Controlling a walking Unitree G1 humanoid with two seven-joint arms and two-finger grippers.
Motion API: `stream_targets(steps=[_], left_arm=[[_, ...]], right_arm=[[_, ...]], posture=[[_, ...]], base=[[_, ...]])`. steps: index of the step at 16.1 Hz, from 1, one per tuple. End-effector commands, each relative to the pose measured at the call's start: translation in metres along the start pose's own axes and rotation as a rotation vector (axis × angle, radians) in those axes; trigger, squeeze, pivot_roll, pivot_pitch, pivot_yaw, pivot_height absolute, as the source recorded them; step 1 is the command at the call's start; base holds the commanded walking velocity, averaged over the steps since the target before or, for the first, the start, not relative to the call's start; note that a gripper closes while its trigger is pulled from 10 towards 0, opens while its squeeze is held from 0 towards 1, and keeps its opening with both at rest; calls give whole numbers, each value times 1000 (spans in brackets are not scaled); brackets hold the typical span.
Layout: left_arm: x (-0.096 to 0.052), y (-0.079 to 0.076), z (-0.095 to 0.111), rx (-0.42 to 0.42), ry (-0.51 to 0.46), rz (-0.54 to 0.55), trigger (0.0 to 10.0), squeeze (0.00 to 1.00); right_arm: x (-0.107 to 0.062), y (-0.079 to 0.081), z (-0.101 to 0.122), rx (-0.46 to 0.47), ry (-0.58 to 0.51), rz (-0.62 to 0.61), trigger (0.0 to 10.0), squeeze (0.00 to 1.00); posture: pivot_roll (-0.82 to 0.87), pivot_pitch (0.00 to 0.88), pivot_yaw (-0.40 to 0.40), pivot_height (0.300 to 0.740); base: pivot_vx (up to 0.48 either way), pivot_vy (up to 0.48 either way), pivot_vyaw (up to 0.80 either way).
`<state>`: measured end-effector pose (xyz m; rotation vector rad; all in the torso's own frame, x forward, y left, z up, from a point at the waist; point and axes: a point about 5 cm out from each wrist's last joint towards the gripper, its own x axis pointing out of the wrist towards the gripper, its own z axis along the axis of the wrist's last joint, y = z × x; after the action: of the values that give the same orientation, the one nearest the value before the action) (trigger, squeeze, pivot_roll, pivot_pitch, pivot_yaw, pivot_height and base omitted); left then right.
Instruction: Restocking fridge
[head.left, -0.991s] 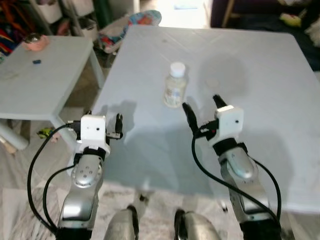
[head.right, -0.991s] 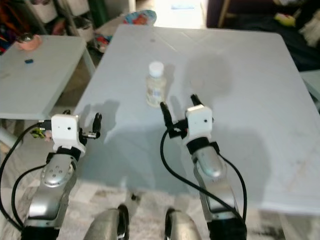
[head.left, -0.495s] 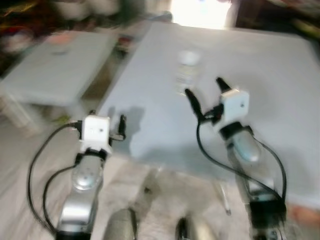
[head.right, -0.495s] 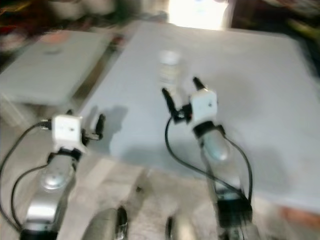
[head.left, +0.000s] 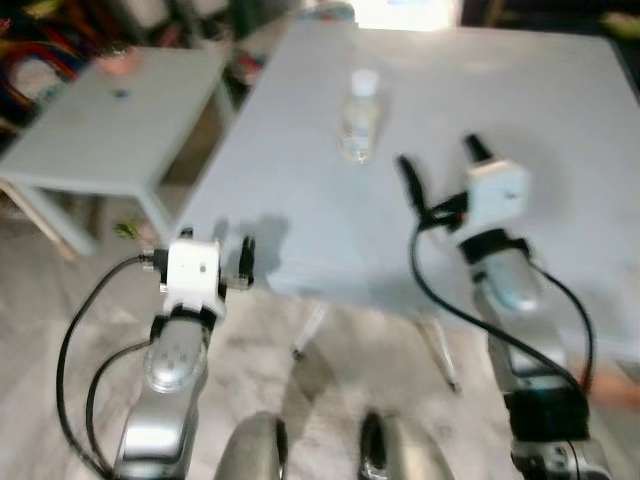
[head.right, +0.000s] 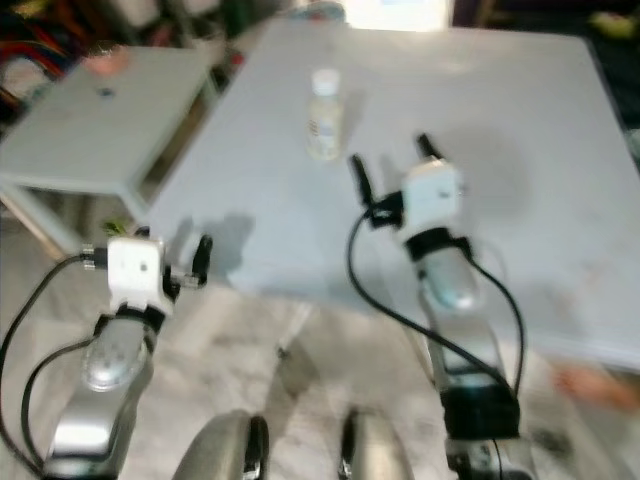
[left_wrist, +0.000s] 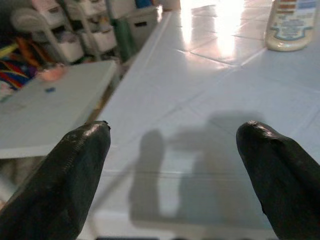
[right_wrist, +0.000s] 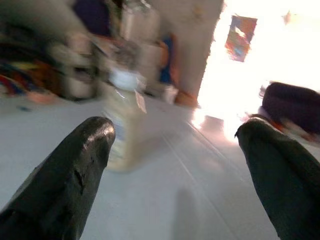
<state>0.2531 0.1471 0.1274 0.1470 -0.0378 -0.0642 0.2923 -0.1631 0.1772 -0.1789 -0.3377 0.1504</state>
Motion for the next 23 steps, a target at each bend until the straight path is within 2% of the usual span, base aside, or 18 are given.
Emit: stream_targets(steps=[1,3,4,5,8,10,11,12,13,14,15,18,19,21,22,23], left_arm=[[-2,9,5,3,-22,24,10000,0],[1,10,10,-15,-38,43,10000,0],[2,9,12,-20,-45,41,10000,0],[6,4,14,-31,-54,28,10000,0],[8,5,9,-45,-43,33,10000,0],[7,11,-2,-42,-12,60,10000,0],[6,13,-8,-38,-5,62,10000,0],[5,13,-16,-50,12,58,10000,0],[4,12,-23,-24,17,46,10000,0],[4,11,-32,-49,47,26,10000,0],[5,14,-45,-38,93,39,10000,0],[8,11,-55,-33,106,-2,10000,0],[3,4,-62,-65,105,-40,10000,0],[0,0,-65,-77,97,-18,10000,0],[1,-3,-66,-70,89,-11,10000,0],[2,-2,-66,-37,77,-5,10000,0]], right_arm=[[-7,2,3,5,1,-29,10000,0],[-26,7,-3,39,52,-71,10000,0],[-30,9,-5,44,65,-78,10000,0],[-39,16,-9,90,102,-86,10000,0],[-48,13,-14,149,158,-145,10000,0],[-57,3,-19,166,200,-210,10000,0],[-65,-2,-20,140,217,-227,10000,0],[-71,-3,-25,154,238,-238,10000,0],[-76,-4,-31,162,281,-248,10000,0],[-79,-3,-36,173,314,-233,10000,0],[-78,4,-38,139,319,-134,10000,0],[-78,7,-43,121,345,-64,10000,0],[-77,8,-46,126,343,-75,10000,0],[-72,7,-46,111,323,-113,10000,0],[-67,6,-51,-2,308,-136,10000,0],[-66,5,-54,-5,317,-172,10000,0]], posture=[[40,178,39,740],[27,181,41,740],[24,181,42,740],[11,178,48,740],[3,173,55,740],[-16,156,60,740],[-21,123,65,740],[-34,83,70,740],[-39,57,70,740],[-45,36,71,740],[-57,0,79,740],[-60,0,62,740],[-57,0,27,740],[-48,0,12,740],[-41,0,11,740],[-43,0,16,740]], base=[[0,0,0],[0,0,0],[0,0,0],[0,0,0],[0,0,0],[0,0,0],[0,0,0],[0,0,0],[0,0,0],[0,0,0],[0,0,0],[0,0,0],[0,0,0],[0,0,0],[0,0,0],[0,0,0]])
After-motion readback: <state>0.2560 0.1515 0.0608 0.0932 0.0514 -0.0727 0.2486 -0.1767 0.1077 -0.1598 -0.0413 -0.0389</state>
